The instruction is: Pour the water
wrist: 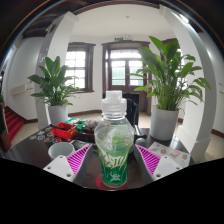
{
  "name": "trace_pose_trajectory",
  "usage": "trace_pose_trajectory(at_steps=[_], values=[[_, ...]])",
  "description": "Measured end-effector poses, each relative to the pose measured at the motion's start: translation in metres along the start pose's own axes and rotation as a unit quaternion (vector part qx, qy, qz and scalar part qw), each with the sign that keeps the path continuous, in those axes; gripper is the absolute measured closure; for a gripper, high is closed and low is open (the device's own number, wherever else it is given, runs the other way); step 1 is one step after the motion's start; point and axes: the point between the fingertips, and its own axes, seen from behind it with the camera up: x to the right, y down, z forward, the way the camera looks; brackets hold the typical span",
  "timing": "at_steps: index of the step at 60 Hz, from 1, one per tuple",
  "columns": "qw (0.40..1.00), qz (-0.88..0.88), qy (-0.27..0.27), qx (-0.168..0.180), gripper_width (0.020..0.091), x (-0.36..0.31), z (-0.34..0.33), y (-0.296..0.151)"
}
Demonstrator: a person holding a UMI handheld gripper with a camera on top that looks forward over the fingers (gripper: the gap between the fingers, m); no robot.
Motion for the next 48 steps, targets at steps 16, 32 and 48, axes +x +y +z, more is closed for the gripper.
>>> trace_pose_trajectory(at_steps=[16,32,48], values=[[0.999,-0.021,0.049,-0.007,0.0249,-0.013,-0.113,0.016],[0.998,-0.037,0.056,0.012,0.0248,-0.056,-0.198,-0.002],[0.998,-0.011,0.064,0.024,0.0247,-0.066,-0.231,-0.019]])
